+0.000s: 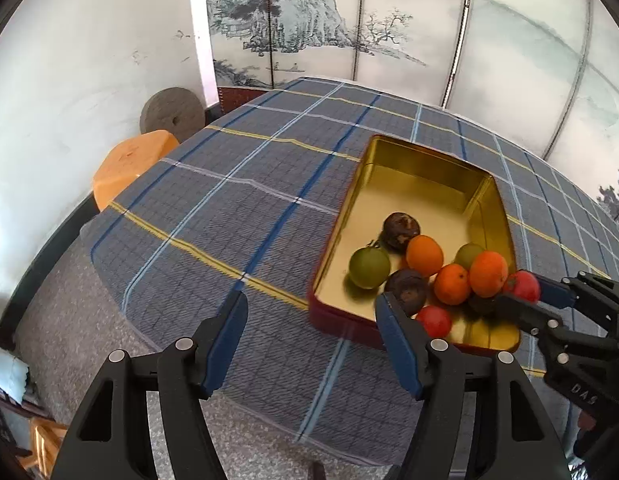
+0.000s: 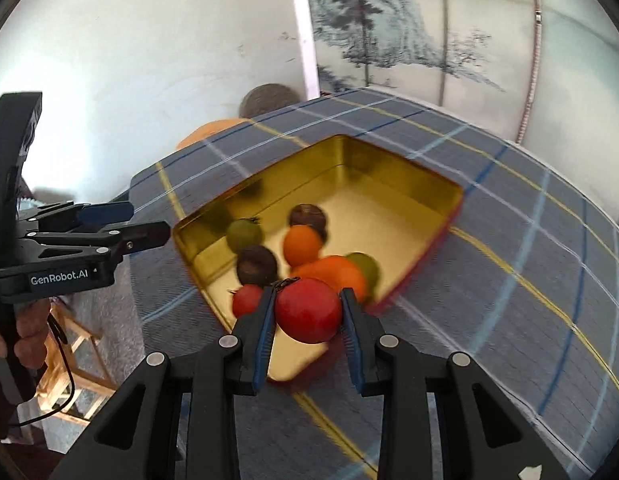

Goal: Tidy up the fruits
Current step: 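Lower the red tomato into the tin and open the right tool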

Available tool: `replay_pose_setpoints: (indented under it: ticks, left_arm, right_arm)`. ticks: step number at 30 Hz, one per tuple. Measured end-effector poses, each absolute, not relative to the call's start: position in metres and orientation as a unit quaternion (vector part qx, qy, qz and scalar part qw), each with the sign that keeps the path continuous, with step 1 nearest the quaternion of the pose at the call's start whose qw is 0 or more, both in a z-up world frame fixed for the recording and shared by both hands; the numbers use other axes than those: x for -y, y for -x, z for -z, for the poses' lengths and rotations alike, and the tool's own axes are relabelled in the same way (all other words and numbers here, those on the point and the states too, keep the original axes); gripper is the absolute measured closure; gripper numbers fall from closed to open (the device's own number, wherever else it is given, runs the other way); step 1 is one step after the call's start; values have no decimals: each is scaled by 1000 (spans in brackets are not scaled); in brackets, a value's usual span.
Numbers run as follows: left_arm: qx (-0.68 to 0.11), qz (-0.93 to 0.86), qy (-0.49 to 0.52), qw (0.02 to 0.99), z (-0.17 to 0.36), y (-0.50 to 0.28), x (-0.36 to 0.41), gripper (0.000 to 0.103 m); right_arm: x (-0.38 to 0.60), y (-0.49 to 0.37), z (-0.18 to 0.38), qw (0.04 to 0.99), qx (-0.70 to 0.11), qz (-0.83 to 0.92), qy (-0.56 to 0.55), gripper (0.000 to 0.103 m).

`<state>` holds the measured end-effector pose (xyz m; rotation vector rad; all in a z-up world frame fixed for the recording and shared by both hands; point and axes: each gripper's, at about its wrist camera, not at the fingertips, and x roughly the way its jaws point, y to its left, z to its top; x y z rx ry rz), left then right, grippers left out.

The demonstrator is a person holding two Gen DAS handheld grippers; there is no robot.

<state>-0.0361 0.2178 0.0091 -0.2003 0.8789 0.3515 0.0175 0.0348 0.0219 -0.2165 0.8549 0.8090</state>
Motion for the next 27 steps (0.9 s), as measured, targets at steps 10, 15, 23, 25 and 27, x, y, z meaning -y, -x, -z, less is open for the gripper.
replay_pose_setpoints:
  ticks: [10,15,23,25,27]
  left_arm:
    - [-432,-174,100,879,-2,38,-226,36]
    - [-437,-169,104,877,1,39,-225,36]
    - [-446,-169,103,873,5,38,-224,36]
    - [-447,-167,103,873,6,38,-223,36]
    - [-449,-168,102,872,7,39,-223,36]
  right_arm:
    - [-61,-21,-13,822,-406,-379,125,74]
    - [-70,-25,-11,834,-394,-356,147,74]
    - [-72,-33,4,833,-410,-343,142,74]
    - [-73,-33,6,832,-412,-342,143,74]
    - [-73,-34,8,832,-415,-341,141,74]
